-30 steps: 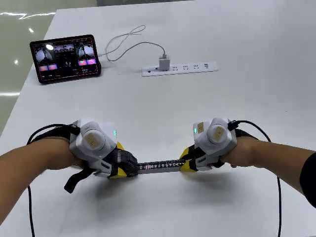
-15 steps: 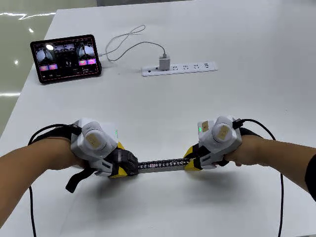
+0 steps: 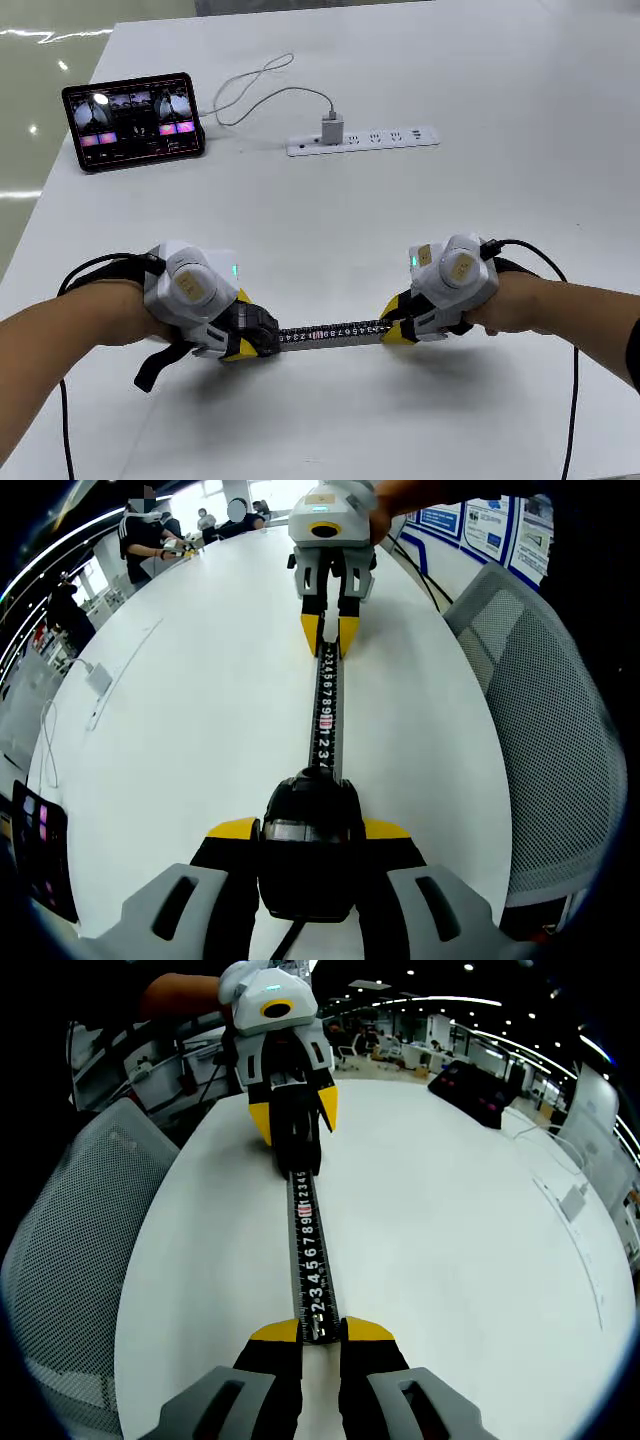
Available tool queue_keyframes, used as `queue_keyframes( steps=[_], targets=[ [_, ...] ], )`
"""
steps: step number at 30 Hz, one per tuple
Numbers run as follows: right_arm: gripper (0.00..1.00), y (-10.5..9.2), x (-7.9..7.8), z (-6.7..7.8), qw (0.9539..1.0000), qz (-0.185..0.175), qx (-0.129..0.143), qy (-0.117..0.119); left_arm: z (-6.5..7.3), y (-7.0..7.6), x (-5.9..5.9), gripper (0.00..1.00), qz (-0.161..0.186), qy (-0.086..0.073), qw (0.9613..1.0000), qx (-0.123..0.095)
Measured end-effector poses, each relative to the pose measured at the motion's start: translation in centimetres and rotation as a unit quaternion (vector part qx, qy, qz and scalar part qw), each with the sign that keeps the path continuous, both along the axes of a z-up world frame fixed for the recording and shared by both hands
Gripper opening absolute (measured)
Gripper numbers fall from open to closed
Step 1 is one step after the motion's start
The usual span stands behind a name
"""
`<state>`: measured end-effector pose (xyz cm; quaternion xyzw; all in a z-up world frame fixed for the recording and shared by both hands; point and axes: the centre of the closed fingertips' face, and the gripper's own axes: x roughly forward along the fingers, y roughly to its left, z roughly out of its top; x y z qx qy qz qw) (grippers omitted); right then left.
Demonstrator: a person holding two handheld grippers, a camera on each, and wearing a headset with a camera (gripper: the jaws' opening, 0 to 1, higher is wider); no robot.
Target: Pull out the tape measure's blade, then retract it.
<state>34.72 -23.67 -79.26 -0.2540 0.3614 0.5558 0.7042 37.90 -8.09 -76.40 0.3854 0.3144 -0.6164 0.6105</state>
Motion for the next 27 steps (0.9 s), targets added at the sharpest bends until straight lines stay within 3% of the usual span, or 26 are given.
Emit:
queue_keyframes(
  steps=[27],
  targets=[
    [0.09, -1.8, -0.2, 0.1, 1.0000, -0.007, -0.001, 0.005, 0.0, 0.0, 0.0, 0.32, 0.005, 0.001, 1.0000, -0.001]
  ],
)
